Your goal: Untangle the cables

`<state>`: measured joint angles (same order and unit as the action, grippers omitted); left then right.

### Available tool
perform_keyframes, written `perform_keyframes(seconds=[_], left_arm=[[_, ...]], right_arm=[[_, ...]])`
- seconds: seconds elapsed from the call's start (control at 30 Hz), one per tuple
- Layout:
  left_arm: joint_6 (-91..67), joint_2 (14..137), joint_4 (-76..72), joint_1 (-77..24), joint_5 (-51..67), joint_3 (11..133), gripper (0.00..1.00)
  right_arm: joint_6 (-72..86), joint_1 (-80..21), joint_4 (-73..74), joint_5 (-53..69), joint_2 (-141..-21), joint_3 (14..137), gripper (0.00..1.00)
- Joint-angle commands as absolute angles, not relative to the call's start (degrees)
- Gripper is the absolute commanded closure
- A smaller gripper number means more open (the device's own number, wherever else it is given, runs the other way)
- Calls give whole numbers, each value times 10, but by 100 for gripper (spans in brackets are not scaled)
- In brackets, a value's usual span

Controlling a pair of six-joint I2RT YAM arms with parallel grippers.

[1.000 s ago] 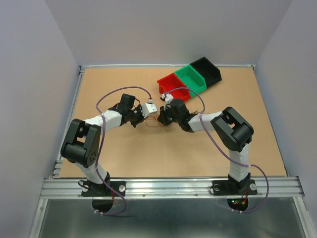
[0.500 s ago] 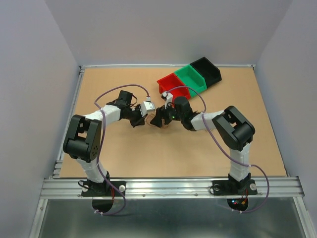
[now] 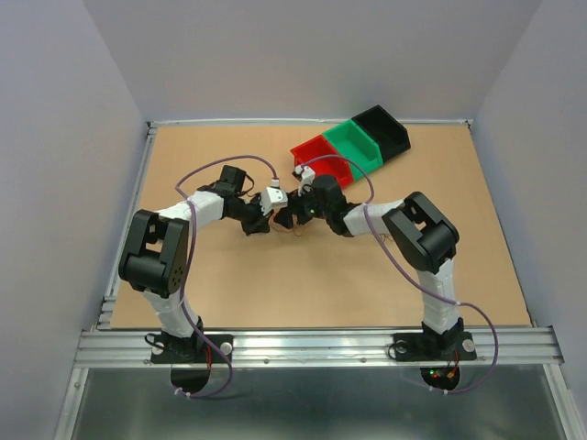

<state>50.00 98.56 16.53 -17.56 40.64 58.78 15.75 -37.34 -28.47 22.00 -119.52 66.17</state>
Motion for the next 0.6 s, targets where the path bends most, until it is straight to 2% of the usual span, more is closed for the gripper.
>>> perform_keyframes(seconds=[0.0,0.07,0.2,0.4,0.5,0.57], left_arm=[[511,985,183,-178,432,609,100],[509,987,183,-178,432,611,100],[507,988,181,-178,432,611,100],[506,994,185,-178,432,614,100],[504,993,182,-178,431,611,100],[501,992,180,-178,430,613,100]], right_arm=[[142,-395,-248,146,-1197,693,27],[129,-403,-237,124,-1194,686,31],[118,-413,-233,60,-1191,666,31],[145,-414,-264,68,-1192,657,32],[144,-414,-264,57,-1187,654,43],[133,-415,-260,56,-1190,656,45]])
